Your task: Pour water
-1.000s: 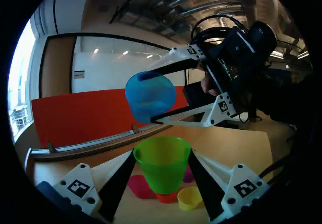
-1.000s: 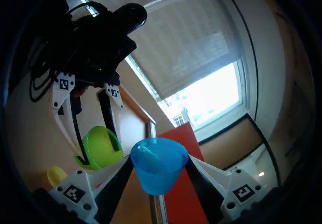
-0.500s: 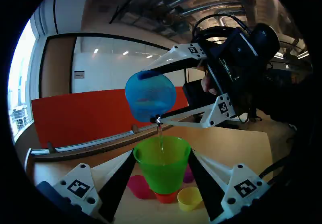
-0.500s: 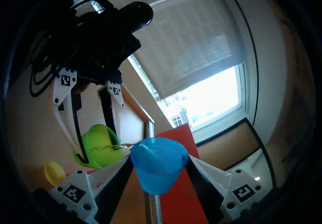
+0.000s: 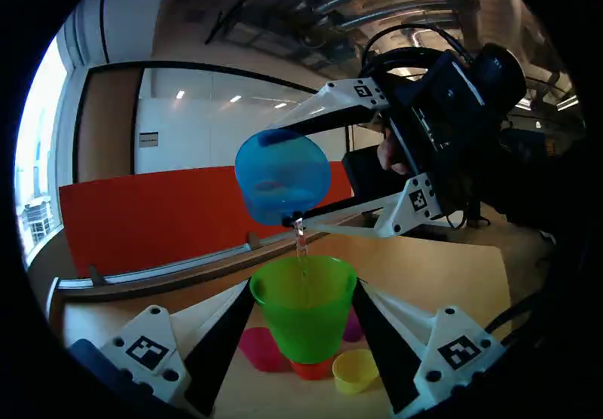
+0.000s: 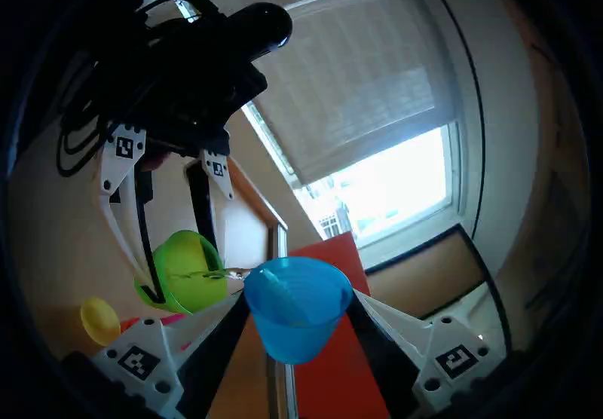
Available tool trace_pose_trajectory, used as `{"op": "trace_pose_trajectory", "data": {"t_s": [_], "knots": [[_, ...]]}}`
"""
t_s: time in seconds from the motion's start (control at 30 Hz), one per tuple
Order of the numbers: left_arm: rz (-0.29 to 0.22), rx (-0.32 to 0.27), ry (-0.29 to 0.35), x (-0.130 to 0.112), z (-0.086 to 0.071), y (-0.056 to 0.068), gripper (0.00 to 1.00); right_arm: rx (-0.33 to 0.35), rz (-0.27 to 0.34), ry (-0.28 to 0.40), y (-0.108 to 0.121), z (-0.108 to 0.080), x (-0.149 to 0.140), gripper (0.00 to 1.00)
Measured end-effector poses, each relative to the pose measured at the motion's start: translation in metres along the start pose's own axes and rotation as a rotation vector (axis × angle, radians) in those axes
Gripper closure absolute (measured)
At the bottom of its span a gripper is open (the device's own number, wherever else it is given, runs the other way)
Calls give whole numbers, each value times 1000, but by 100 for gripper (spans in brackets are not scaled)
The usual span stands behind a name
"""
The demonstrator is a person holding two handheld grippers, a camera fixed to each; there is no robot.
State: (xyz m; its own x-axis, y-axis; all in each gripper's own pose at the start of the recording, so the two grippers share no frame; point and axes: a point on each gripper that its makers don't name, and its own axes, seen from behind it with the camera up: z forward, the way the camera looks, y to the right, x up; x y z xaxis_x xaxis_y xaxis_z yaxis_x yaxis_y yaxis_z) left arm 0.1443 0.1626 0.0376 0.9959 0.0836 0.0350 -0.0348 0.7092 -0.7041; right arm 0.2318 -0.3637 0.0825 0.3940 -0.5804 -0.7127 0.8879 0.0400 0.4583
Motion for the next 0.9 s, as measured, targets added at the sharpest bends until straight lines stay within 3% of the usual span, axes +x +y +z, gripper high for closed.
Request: {"op": "trace_pose_trajectory", "data": {"t_s": [0.9], "knots": [[2,-1,0,0,0,1,11,-6,-35,2,3,0,1,8]]}}
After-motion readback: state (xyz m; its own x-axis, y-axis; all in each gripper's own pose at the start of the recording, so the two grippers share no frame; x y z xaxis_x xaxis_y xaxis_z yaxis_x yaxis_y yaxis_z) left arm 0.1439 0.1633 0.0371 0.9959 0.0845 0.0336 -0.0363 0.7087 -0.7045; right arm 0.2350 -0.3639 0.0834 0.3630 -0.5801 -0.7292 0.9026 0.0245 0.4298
